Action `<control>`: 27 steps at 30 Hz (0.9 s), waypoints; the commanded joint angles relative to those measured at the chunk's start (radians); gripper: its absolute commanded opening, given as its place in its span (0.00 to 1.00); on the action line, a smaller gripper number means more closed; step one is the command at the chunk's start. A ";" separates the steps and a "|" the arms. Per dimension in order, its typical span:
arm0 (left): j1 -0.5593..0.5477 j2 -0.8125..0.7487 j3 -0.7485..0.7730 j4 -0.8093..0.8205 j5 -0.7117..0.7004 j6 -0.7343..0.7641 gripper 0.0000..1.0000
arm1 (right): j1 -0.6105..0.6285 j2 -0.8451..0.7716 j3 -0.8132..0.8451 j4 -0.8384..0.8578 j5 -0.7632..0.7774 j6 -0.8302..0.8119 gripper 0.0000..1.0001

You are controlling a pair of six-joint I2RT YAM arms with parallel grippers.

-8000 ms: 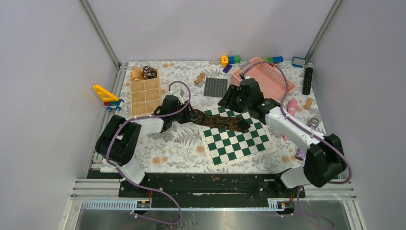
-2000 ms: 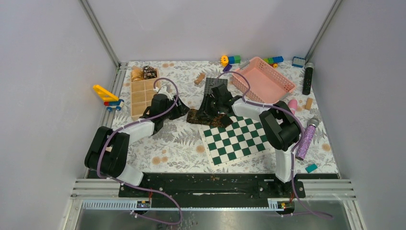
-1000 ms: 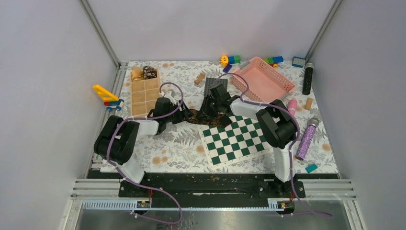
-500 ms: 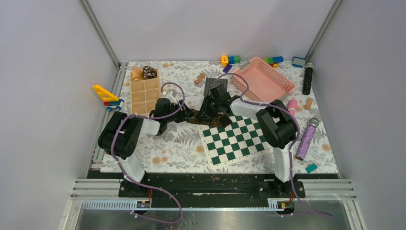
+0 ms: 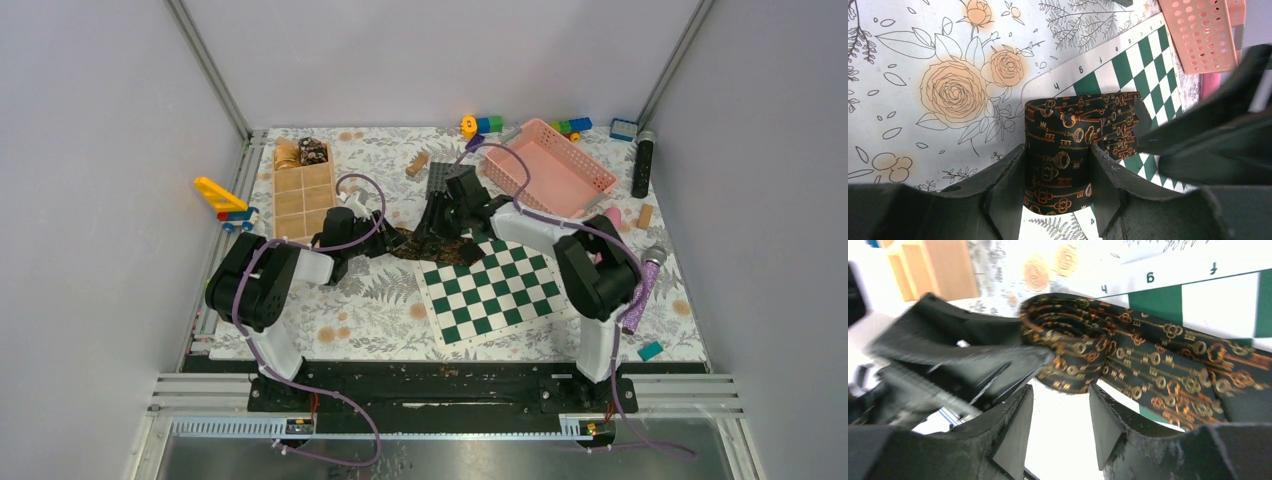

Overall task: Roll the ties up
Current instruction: Roll the tie at the center of the board.

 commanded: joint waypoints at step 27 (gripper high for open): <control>-0.044 -0.145 0.046 -0.205 -0.077 0.051 0.65 | -0.049 -0.206 -0.264 0.206 -0.082 -0.007 0.48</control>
